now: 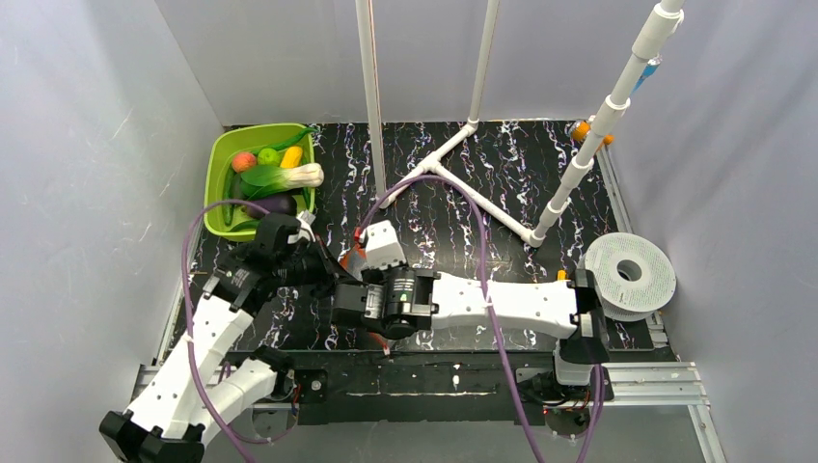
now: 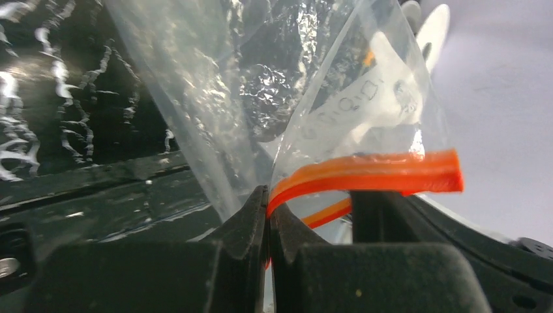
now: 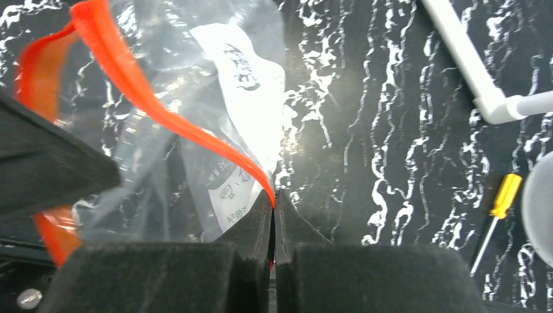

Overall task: Place the food in the zip-top bag and seal the zipper
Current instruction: Open the zipper of the food storage bag at the center of the board.

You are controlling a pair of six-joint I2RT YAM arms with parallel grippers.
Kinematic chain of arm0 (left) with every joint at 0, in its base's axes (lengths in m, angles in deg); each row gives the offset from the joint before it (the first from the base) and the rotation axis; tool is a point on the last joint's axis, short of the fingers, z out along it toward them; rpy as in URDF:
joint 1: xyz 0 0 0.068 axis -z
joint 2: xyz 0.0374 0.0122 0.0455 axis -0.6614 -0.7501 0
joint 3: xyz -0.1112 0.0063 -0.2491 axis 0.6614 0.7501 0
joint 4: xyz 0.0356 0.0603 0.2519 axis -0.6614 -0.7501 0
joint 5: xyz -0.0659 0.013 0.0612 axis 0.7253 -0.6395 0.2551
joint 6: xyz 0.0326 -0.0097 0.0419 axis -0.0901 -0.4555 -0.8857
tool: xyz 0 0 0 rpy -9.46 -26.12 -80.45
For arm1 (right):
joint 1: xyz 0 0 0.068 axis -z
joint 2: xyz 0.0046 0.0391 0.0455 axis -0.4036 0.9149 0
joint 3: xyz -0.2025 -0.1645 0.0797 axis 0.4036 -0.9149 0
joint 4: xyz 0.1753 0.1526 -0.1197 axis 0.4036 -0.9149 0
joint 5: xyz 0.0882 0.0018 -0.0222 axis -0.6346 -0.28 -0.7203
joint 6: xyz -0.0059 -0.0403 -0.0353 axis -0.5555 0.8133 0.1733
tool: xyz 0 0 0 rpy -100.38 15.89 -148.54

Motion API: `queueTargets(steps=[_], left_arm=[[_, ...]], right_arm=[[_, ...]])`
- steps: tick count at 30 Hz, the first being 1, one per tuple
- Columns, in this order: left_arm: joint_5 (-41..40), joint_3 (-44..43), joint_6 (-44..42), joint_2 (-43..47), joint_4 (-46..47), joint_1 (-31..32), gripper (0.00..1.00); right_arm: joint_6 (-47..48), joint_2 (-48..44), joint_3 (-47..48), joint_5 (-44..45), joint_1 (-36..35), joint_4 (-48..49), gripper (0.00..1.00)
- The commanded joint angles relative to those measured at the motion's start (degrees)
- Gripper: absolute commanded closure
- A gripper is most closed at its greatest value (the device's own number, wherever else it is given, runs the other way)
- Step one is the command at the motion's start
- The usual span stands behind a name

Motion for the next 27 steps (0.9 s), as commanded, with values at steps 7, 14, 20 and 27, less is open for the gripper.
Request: queueTargets(steps=[7,14,20,27], left_arm=[[-22.5,-19.7,-15.0,-13.0,-16.8,13.0,1.00],[-31.0,-28.5,-14.1,-24.8,-18.0,20.0,1.00],[-24.6,-28.6,-13.7,-27.9,-7.5,20.0,0.89],[-16.3,-24.9,-8.2,-28.7,4.4,20.0,0.47]], right_arm=[[15.1,-18.3,-11.0,-3.2,5.3,13.7,0.99],[24.4,-29.0,-14.6,-7.4,10.4,20.0,0.99],[34.2,-39.5,-24.5,-4.9,11.4,22.2,0.99],[37.3,-45.8,-32.5,-9.6,11.5,25.1,0.99]])
